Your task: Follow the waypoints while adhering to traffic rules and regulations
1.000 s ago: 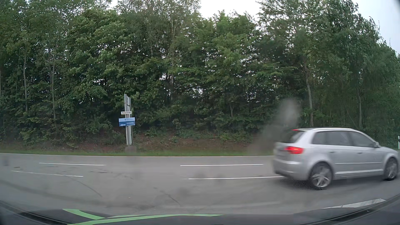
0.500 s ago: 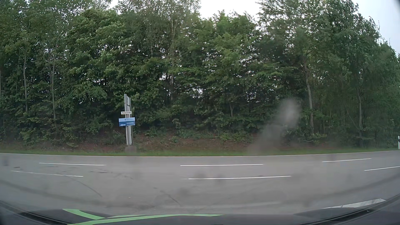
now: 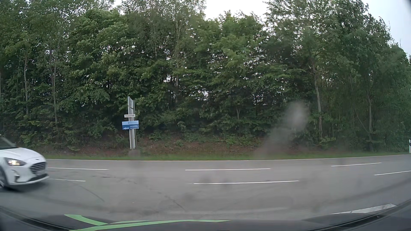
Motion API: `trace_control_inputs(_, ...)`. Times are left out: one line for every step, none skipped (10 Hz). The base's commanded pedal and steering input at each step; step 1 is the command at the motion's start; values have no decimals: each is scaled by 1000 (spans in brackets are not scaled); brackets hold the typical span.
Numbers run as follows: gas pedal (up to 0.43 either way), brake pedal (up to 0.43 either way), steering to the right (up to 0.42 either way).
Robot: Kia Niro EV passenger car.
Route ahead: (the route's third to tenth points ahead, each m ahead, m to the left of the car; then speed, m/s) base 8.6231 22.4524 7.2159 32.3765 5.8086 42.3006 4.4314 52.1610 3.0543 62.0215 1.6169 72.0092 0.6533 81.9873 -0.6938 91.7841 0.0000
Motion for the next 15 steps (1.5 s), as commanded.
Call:
trace_control_inputs(0,348,-85)
trace_control_inputs(0,348,-85)
trace_control_inputs(0,348,-85)
trace_control_inputs(0,348,-85)
trace_control_inputs(0,348,-85)
trace_control_inputs(0,348,-85)
trace_control_inputs(0,348,-85)
trace_control_inputs(0,348,-85)
trace_control_inputs(0,348,-85)
trace_control_inputs(0,348,-85)
trace_control_inputs(0,348,-85)
trace_control_inputs(0,348,-85)
trace_control_inputs(0,348,-85)
trace_control_inputs(0,323,-85)
trace_control_inputs(0,85,-85)
